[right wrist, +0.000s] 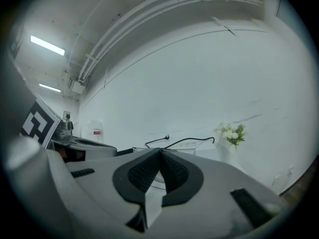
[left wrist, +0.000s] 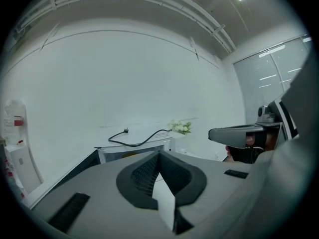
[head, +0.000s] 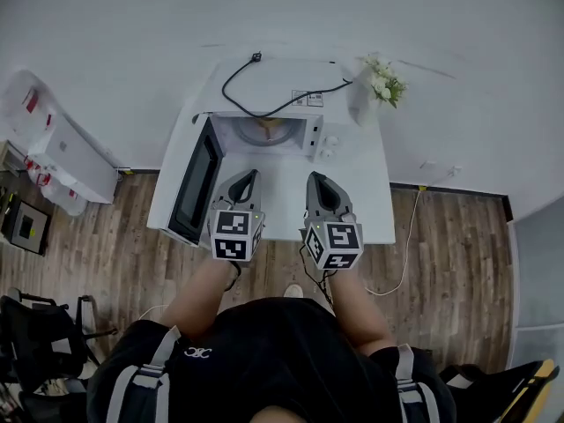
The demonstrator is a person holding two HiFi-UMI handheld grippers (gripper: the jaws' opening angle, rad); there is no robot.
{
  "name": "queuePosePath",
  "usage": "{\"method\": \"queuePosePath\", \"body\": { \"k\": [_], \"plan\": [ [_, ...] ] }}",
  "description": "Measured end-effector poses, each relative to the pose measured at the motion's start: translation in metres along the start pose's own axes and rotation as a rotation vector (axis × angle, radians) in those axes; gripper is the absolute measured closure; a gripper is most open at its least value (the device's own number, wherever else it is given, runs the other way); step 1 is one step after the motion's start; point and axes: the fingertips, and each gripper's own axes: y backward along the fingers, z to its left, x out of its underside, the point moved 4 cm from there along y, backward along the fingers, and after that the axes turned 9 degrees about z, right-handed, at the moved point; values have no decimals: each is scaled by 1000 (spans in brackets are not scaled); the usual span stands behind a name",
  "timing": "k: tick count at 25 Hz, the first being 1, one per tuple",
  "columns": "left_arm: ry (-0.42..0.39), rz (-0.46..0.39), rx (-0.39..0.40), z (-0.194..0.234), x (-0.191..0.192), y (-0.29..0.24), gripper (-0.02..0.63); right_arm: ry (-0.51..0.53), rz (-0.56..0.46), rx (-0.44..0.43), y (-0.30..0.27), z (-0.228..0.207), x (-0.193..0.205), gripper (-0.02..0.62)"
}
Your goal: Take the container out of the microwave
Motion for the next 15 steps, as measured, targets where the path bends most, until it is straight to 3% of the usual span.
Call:
{"method": "queuePosePath", "body": {
  "k": [6,13,15],
  "plan": [
    [-5,61,-16,12,-4,-45,592,-3,31,-39,-37,-21,-5,592],
    [-77,97,27,32,9,-92,592,-32,50,14,-68,-29,8,592],
    [-129,126,29,38,17,-112,592,-40,50,31,-75,-30,7,592]
  ]
}}
